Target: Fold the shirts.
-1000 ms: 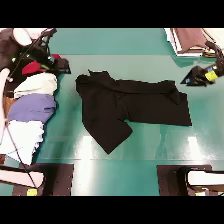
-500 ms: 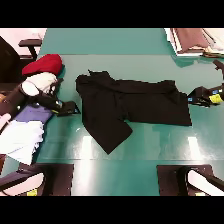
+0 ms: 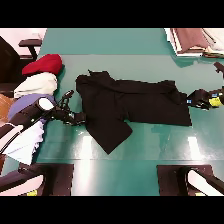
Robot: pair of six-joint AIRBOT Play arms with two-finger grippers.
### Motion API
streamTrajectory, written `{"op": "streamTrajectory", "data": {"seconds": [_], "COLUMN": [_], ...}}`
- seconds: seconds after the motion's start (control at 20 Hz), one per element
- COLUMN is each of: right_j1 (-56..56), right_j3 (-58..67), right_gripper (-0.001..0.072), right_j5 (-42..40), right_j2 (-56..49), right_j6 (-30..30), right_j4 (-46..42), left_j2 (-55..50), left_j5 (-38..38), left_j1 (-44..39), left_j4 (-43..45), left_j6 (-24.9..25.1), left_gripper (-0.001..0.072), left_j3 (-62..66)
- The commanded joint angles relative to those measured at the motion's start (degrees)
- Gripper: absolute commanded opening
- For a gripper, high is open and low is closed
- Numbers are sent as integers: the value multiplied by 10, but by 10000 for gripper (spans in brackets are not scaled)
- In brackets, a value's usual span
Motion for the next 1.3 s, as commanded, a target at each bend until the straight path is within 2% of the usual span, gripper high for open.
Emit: {"op": "streamTrajectory", "data": {"seconds": [0.0, 0.15, 0.3, 0.35, 0.4, 0.45, 0.5, 0.55, 0.6, 0.8, 0.95, 1.0, 1.05, 1.1, 1.15, 1.25], "right_j1": [-2, -46, -155, -192, -230, -260, -285, -299, -304, -278, -214, -189, -164, -143, -123, -93], "right_j3": [-1, -22, -108, -138, -167, -190, -210, -225, -236, -246, -225, -211, -195, -180, -161, -116], "right_gripper": [409, 408, 412, 457, 553, 554, 549, 479, 445, 434, 427, 324, 188, 89, 21, 16], "right_j5": [4, 25, 12, -4, -20, -36, -52, -65, -81, -165, -217, -225, -231, -236, -234, -216], "right_j2": [1, 2, 2, 2, -4, -14, -28, -41, -58, -118, -153, -163, -168, -169, -168, -149], "right_j6": [-15, -15, -15, -16, -16, -16, -16, -18, -28, -48, -48, -48, -48, -48, -48, -51], "right_j4": [-5, -30, -35, -44, -44, -40, -39, -38, -28, 75, 95, 94, 94, 94, 92, 89], "left_j2": [-2, 21, 58, 69, 75, 77, 76, 76, 76, 76, 76, 76, 76, 76, 76, 80], "left_j5": [1, -39, -58, -59, -58, -58, -58, -58, -58, -58, -54, -55, -56, -57, -59, -74], "left_j1": [-10, 0, 17, 17, 17, 17, 17, 17, 17, 17, 17, 17, 17, 17, 17, 17], "left_j4": [5, 44, 62, 64, 63, 63, 64, 65, 65, 65, 64, 64, 64, 63, 63, 66], "left_j6": [-8, -8, -8, -8, -8, -8, -8, -8, -8, -8, -8, -8, -8, -10, -12, -12], "left_gripper": [24, 23, 23, 23, 23, 23, 24, 24, 23, 24, 24, 23, 23, 23, 23, 23], "left_j3": [14, 63, 99, 107, 111, 113, 113, 113, 113, 113, 113, 113, 113, 113, 117, 144]}}
